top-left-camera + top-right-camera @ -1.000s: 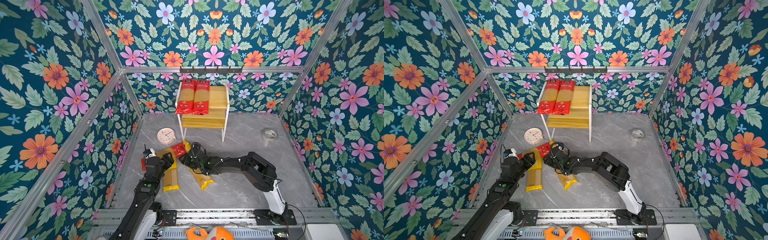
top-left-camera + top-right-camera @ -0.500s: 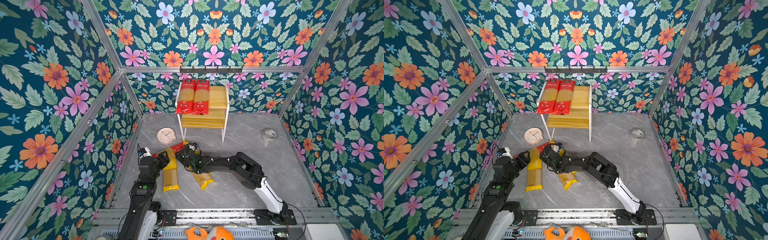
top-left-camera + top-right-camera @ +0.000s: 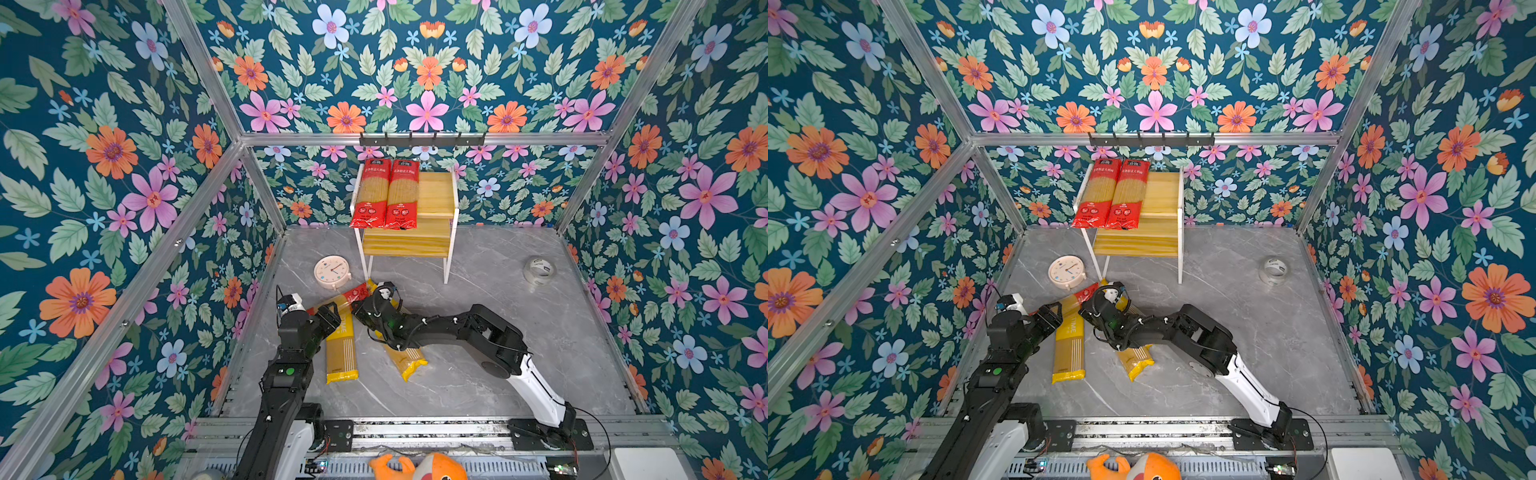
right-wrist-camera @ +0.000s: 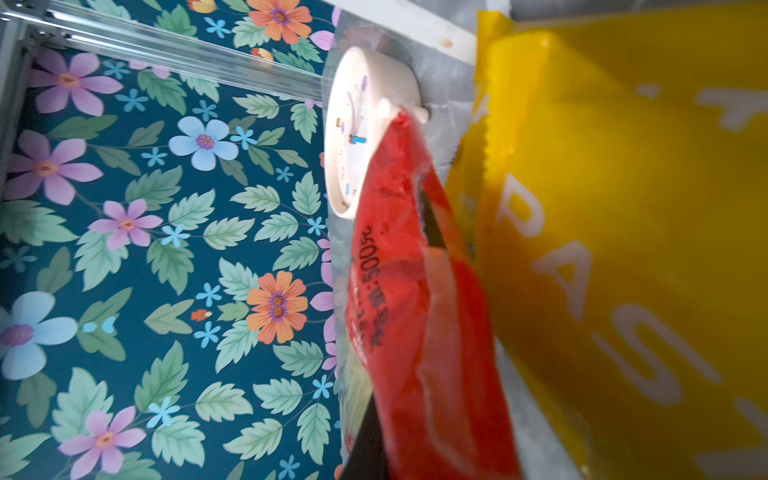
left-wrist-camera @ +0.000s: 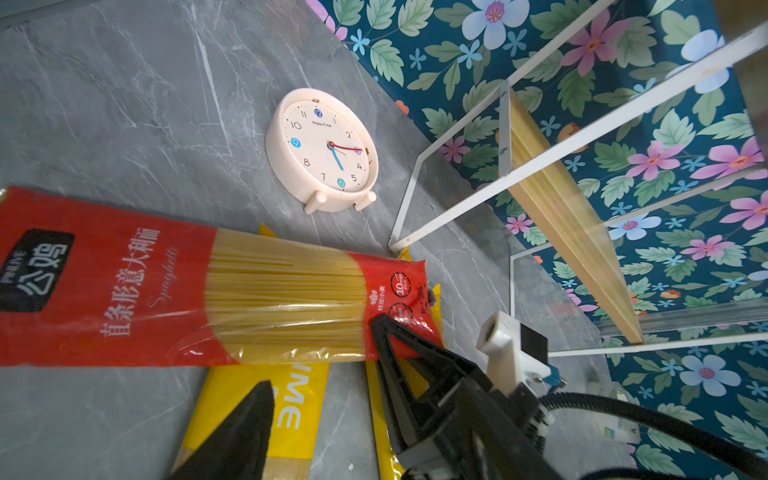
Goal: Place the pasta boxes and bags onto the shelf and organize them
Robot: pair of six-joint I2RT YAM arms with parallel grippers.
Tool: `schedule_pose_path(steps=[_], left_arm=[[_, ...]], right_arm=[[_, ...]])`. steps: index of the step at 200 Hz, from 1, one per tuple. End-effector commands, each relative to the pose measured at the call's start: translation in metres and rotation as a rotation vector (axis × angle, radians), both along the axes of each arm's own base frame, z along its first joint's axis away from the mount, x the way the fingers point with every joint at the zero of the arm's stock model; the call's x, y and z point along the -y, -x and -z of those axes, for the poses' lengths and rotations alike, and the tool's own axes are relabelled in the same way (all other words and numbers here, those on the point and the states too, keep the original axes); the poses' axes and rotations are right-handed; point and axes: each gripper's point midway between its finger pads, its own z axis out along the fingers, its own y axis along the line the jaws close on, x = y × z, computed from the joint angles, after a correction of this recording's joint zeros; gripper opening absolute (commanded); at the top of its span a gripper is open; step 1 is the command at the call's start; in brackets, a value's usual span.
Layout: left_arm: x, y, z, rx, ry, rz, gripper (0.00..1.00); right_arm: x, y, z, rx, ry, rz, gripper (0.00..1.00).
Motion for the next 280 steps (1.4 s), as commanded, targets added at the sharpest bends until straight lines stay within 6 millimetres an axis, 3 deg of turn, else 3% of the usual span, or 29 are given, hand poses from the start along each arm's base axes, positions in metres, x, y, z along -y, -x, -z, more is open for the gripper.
schedule_pose_path(steps=[1,34,59,84,103,143,148,168,187,210,232,255,280], left_arm=[[0.005,-0.003,-0.013,0.039,0.022,0.022,0.71],[0.017,-0.006,-0.029,0.082,0.072,0.077,0.70],[0.029,-0.005,-0.031,0.097,0.116,0.124,0.69],[0.049,-0.001,-0.021,0.111,0.163,0.171,0.69],[0.068,0.003,-0.010,0.103,0.143,0.209,0.69],[0.125,0.015,0.007,0.053,0.090,0.358,0.68],[0.131,0.018,0.009,0.050,0.082,0.373,0.68],[0.149,0.029,0.016,0.035,0.048,0.424,0.69],[0.166,0.039,0.026,0.003,0.037,0.476,0.69],[0.187,0.055,0.038,-0.038,0.036,0.543,0.68],[0.200,0.073,0.055,-0.087,0.036,0.582,0.69],[0.200,0.088,0.081,-0.166,0.059,0.593,0.69],[0.187,0.100,0.109,-0.251,0.061,0.567,0.69]], right_arm=[[0.006,0.001,-0.052,0.138,-0.068,0.010,0.02],[0.053,0.017,-0.051,0.124,-0.093,0.073,0.00],[0.100,0.028,-0.037,0.094,-0.082,0.127,0.00],[0.151,0.042,-0.022,0.059,-0.023,0.183,0.00],[0.175,0.053,-0.007,0.016,0.024,0.192,0.00],[0.205,0.079,0.029,-0.063,0.155,0.115,0.24],[0.210,0.081,0.021,-0.051,0.150,0.105,0.28],[0.227,0.089,0.029,-0.073,0.230,0.015,0.41],[0.245,0.094,0.038,-0.121,0.314,-0.073,0.48],[0.266,0.091,0.035,-0.112,0.366,-0.138,0.53],[0.276,0.080,0.021,-0.069,0.403,-0.194,0.63],[0.262,0.062,0.004,-0.025,0.390,-0.311,0.70],[0.238,0.048,0.007,-0.030,0.360,-0.419,0.72]])
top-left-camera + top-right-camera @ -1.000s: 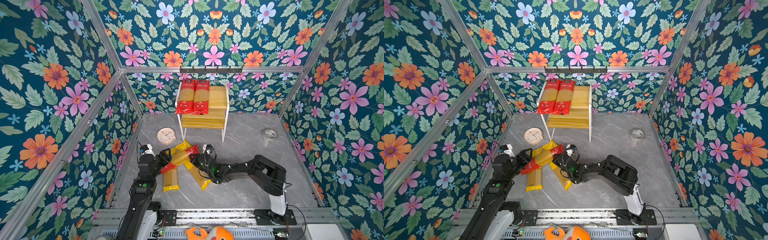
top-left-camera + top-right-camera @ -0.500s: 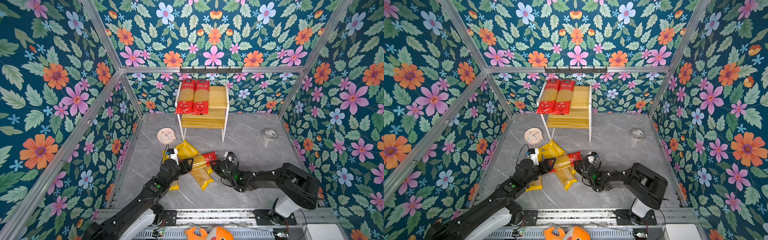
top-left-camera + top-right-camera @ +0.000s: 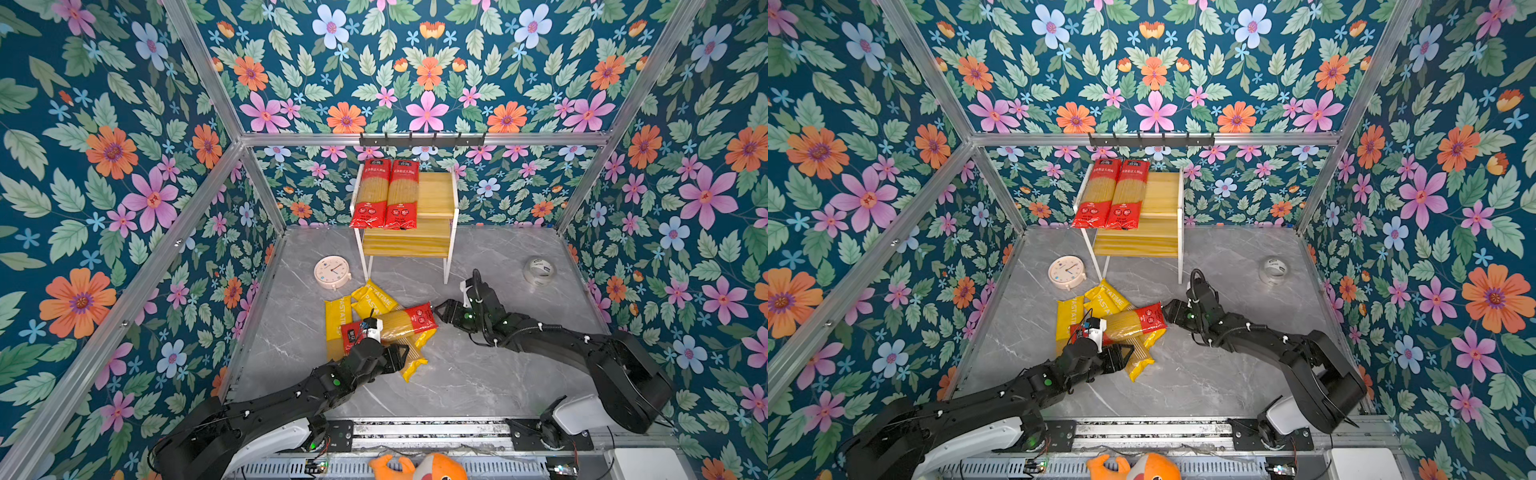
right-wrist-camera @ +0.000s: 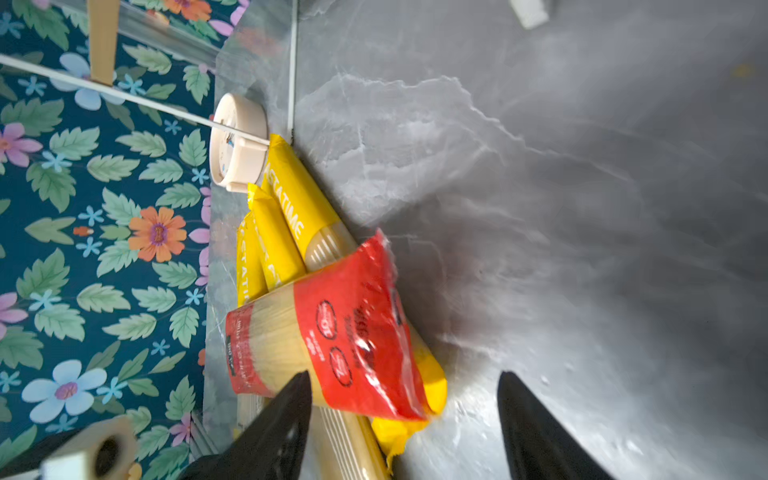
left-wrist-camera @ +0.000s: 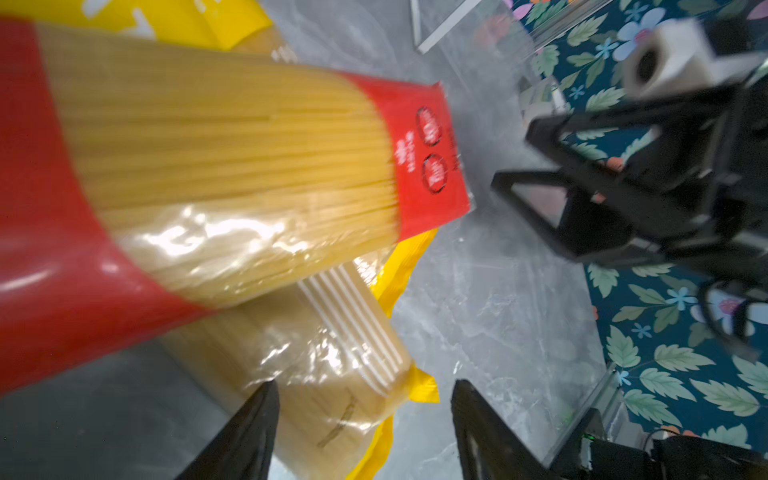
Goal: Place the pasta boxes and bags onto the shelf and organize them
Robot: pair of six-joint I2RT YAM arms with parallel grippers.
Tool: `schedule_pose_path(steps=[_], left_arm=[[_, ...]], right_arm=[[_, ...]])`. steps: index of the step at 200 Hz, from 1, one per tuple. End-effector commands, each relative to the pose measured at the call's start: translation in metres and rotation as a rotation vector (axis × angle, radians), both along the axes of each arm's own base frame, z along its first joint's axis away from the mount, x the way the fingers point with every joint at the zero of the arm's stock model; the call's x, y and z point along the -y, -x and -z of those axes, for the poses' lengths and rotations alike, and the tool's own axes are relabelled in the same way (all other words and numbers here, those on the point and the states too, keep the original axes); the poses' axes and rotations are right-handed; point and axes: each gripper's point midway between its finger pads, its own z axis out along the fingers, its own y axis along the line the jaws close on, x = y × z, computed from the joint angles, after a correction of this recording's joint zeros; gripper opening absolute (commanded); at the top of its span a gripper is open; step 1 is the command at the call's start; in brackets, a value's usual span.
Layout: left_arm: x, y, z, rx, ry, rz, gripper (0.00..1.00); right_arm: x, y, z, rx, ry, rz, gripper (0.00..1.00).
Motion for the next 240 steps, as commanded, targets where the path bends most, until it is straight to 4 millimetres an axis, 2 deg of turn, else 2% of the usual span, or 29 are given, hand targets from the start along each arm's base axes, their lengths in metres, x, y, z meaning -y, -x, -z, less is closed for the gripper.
schedule_pose_path(steps=[1,10,14,34,55,72,88,101,128,130,135,158,178,197,218,240], left_arm=[[-0.006,0.004,0.012,-0.052,0.023,-0.044,0.68],[-0.012,0.007,0.019,-0.070,0.001,-0.060,0.68],[-0.015,0.008,0.022,-0.077,-0.007,-0.067,0.68],[-0.033,0.005,0.030,-0.072,-0.041,-0.141,0.69],[-0.053,-0.011,0.026,-0.033,-0.064,-0.227,0.68],[-0.060,-0.028,0.017,-0.006,-0.005,-0.268,0.67],[-0.065,-0.043,0.007,0.023,0.034,-0.299,0.66],[-0.065,-0.054,-0.004,0.066,0.022,-0.313,0.66],[-0.051,-0.074,-0.027,0.139,-0.011,-0.268,0.68],[-0.049,-0.075,-0.028,0.142,-0.012,-0.265,0.68],[-0.046,-0.079,-0.029,0.146,-0.018,-0.256,0.68],[-0.029,-0.095,-0.033,0.157,-0.023,-0.205,0.68],[-0.018,-0.108,-0.039,0.164,-0.029,-0.163,0.68],[-0.017,-0.114,-0.051,0.175,-0.029,-0.153,0.68],[-0.025,-0.109,-0.057,0.179,-0.036,-0.166,0.68],[-0.031,-0.097,-0.051,0.134,-0.029,-0.171,0.68]], right_arm=[[-0.023,0.010,0.010,-0.038,-0.006,-0.196,0.72],[-0.032,0.007,0.009,-0.044,-0.029,-0.222,0.72],[-0.035,0.006,0.020,-0.070,-0.031,-0.231,0.72],[-0.049,-0.002,0.028,-0.100,-0.075,-0.246,0.64],[-0.053,-0.007,0.028,-0.091,-0.099,-0.237,0.54],[-0.051,-0.004,0.025,-0.082,-0.115,-0.225,0.44],[-0.045,0.004,0.026,-0.096,-0.118,-0.218,0.34],[-0.039,0.016,0.032,-0.125,-0.121,-0.214,0.30],[-0.020,0.053,0.058,-0.219,-0.145,-0.182,0.24],[-0.019,0.055,0.051,-0.203,-0.157,-0.184,0.24],[-0.017,0.062,0.052,-0.210,-0.163,-0.181,0.24],[-0.012,0.098,0.058,-0.246,-0.141,-0.197,0.33],[-0.006,0.114,0.051,-0.254,-0.105,-0.218,0.47],[0.013,0.108,0.040,-0.240,-0.070,-0.180,0.59],[0.033,0.092,0.029,-0.219,-0.044,-0.177,0.69],[0.032,0.076,0.020,-0.196,-0.029,-0.228,0.73]])
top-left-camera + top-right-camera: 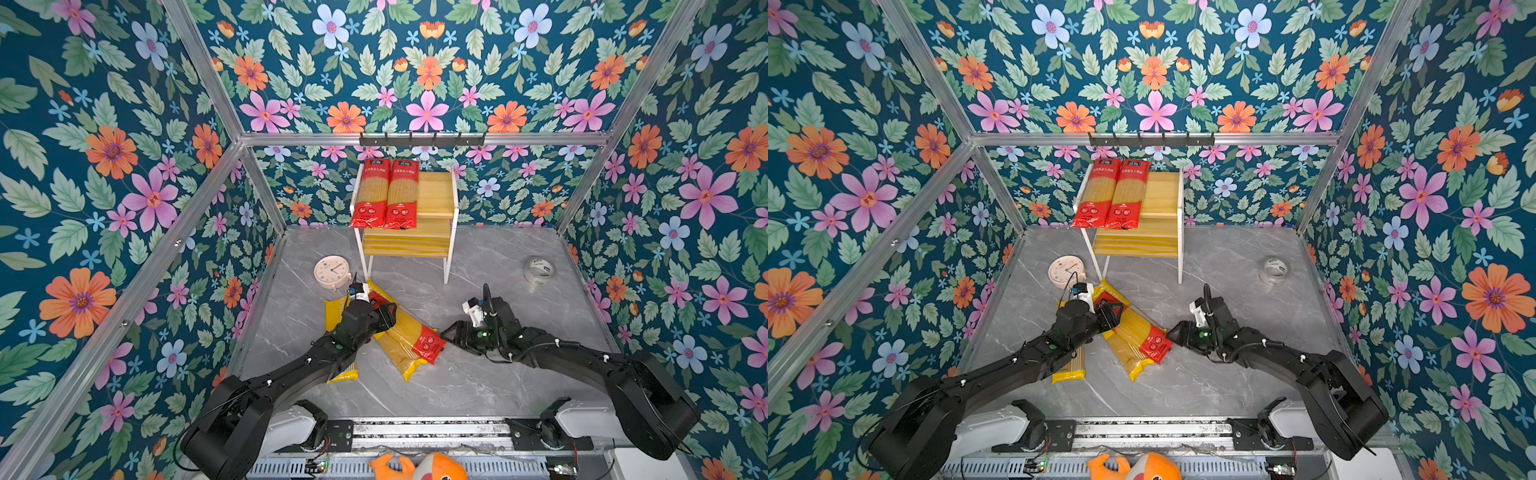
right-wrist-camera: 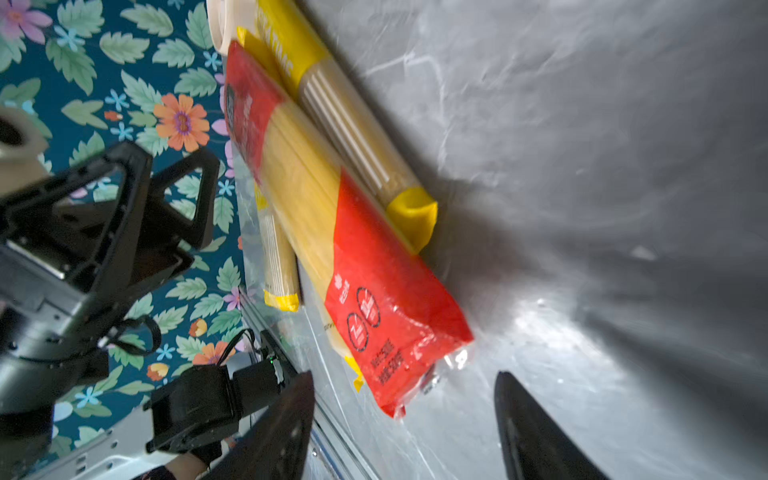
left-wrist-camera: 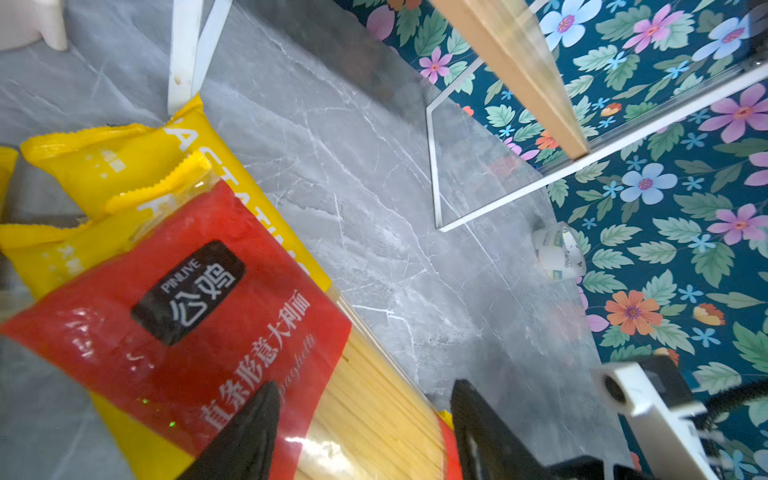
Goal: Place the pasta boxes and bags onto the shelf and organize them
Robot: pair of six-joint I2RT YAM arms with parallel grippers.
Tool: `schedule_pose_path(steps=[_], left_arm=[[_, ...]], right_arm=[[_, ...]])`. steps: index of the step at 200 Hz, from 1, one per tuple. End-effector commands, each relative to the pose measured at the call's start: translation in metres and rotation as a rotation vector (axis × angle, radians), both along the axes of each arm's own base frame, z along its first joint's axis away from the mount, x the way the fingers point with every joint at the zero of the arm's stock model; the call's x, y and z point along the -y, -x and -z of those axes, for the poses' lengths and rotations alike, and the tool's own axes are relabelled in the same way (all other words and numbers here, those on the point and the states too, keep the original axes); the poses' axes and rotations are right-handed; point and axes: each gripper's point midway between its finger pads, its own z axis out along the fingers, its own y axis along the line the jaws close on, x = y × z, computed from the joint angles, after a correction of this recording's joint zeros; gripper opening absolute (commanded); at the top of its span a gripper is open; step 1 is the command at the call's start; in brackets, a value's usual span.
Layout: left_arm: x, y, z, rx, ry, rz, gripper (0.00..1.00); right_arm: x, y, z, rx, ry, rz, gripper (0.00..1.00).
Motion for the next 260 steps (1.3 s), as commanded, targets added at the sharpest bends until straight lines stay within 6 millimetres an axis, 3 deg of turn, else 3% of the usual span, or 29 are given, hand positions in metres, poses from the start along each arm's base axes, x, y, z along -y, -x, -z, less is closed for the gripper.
schedule_pose_path(steps=[1,39,84,118,144,166,180,215,219,228,260], left_arm=[[-0.005,0.015,0.013,-0.056,-0.016,0.019,0.68],[0.008,0.045,0.029,-0.088,0.034,0.034,0.67],[0.025,0.053,0.044,-0.106,0.102,0.069,0.66],[0.026,0.053,0.051,-0.120,0.099,0.071,0.54],[0.026,0.053,0.053,-0.124,0.104,0.066,0.49],[0.023,0.054,0.056,-0.129,0.101,0.060,0.49],[0.022,0.055,0.057,-0.130,0.109,0.055,0.48],[0.022,0.053,0.056,-0.125,0.140,0.046,0.47],[0.023,0.054,0.056,-0.125,0.141,0.046,0.46],[0.022,0.053,0.055,-0.124,0.141,0.045,0.46],[0.023,0.052,0.056,-0.126,0.135,0.047,0.46]], right_arm=[[0.004,0.003,0.005,-0.014,0.055,-0.096,0.74],[-0.027,-0.009,0.016,-0.074,-0.046,-0.202,0.75],[-0.060,0.004,0.005,-0.092,-0.206,-0.292,0.56],[-0.063,0.013,-0.006,-0.087,-0.242,-0.301,0.43],[-0.078,0.021,-0.012,-0.086,-0.288,-0.334,0.41],[-0.085,0.015,-0.026,-0.069,-0.341,-0.322,0.41],[-0.089,0.013,-0.033,-0.052,-0.337,-0.333,0.46],[-0.091,0.011,-0.013,-0.049,-0.249,-0.316,0.51],[-0.091,0.011,0.000,-0.076,-0.236,-0.305,0.51],[-0.091,0.008,0.006,-0.078,-0.236,-0.282,0.50],[-0.095,0.005,0.013,-0.067,-0.238,-0.261,0.48]])
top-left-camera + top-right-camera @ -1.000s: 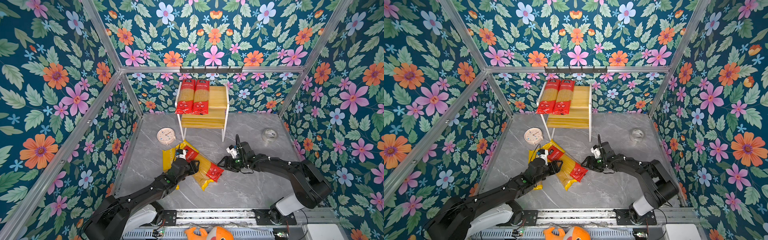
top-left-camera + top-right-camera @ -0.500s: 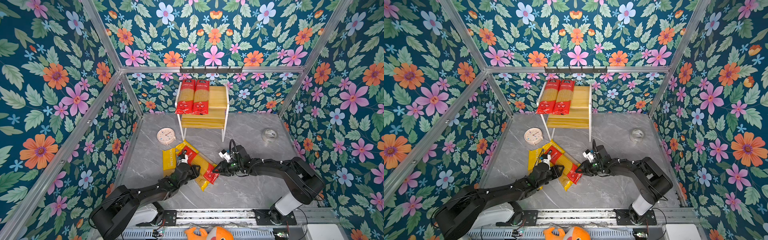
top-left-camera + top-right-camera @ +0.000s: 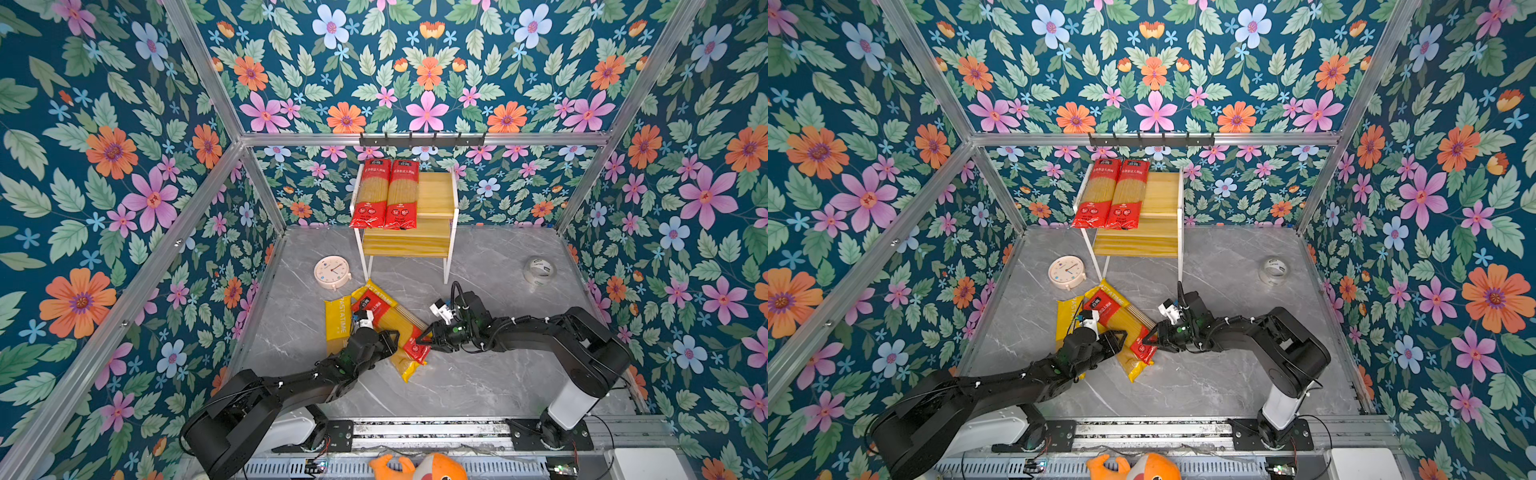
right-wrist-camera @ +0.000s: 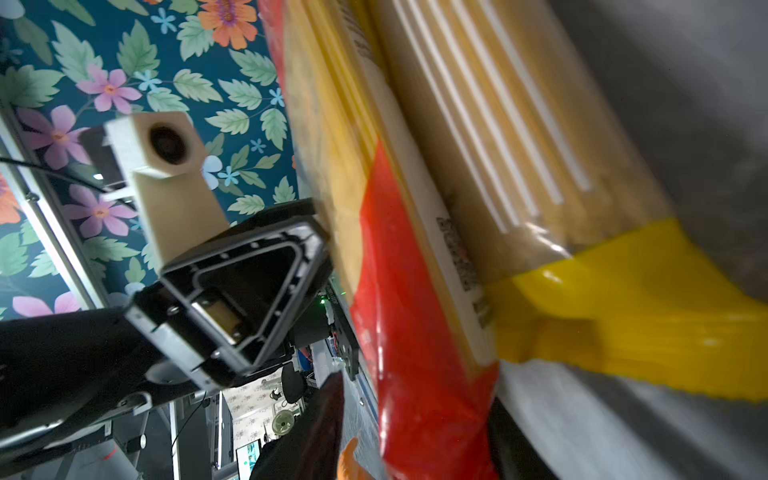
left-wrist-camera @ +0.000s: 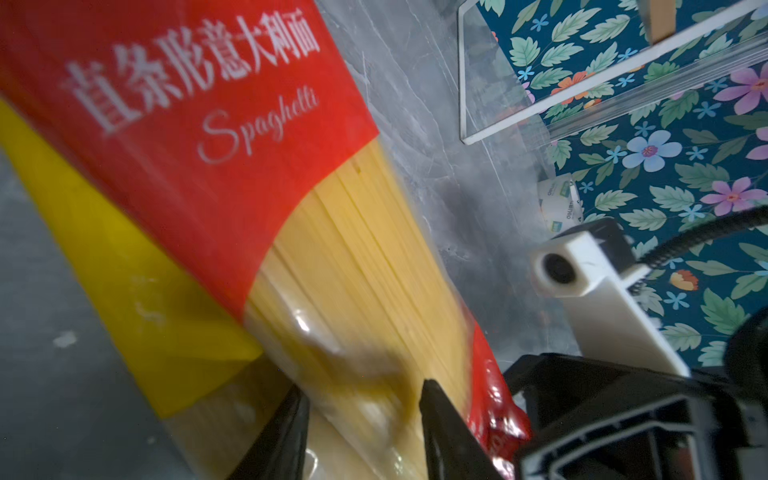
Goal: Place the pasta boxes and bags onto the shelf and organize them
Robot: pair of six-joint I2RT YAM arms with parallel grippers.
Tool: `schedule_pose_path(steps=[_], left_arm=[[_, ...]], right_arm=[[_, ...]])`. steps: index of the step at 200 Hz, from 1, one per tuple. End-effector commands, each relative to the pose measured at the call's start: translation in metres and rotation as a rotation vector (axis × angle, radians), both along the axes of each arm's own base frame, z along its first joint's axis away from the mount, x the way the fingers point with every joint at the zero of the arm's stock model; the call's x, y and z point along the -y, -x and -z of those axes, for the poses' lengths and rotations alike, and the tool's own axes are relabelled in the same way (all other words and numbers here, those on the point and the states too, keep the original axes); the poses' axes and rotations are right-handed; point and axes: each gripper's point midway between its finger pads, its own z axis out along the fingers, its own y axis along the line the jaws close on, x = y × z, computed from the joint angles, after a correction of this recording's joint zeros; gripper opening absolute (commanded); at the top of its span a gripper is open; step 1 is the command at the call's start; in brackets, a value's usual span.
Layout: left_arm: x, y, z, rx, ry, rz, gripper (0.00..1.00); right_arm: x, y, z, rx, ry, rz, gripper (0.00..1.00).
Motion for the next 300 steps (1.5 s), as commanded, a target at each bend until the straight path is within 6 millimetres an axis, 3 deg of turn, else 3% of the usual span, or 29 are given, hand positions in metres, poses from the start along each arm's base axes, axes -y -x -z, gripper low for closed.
schedule_pose_path(steps=[1,28,52,76,79,86,147,205,270,300], left_arm=[[0.006,-0.003,-0.009,0.026,0.028,0.014,0.46],[0.009,-0.004,-0.008,0.024,0.036,0.022,0.45],[0.008,-0.004,-0.013,0.028,0.042,0.013,0.45],[-0.007,-0.005,-0.023,0.031,0.055,-0.065,0.49],[-0.008,-0.005,-0.024,0.034,0.060,-0.069,0.50],[-0.012,-0.005,-0.029,0.041,0.072,-0.085,0.52],[-0.044,-0.009,-0.072,0.142,0.078,-0.157,0.62],[-0.059,-0.012,-0.109,0.237,0.125,-0.190,0.69],[-0.072,-0.016,-0.146,0.349,0.139,-0.244,0.76],[-0.076,-0.017,-0.148,0.358,0.126,-0.259,0.76]], right_arm=[[-0.010,-0.009,-0.009,0.053,-0.039,0.017,0.48],[-0.012,-0.006,-0.003,0.088,0.012,0.000,0.46],[-0.009,-0.007,-0.003,0.102,0.022,0.009,0.33],[-0.005,-0.004,-0.013,0.118,0.025,0.011,0.20],[-0.006,-0.004,-0.025,0.144,0.007,0.009,0.18],[-0.005,-0.004,-0.031,0.155,0.002,0.009,0.15],[0.013,0.003,-0.064,0.272,0.056,-0.019,0.00],[0.010,0.001,-0.109,0.383,-0.060,0.004,0.00],[-0.002,-0.010,-0.171,0.459,-0.322,0.088,0.00],[-0.002,-0.009,-0.178,0.472,-0.336,0.090,0.00]])
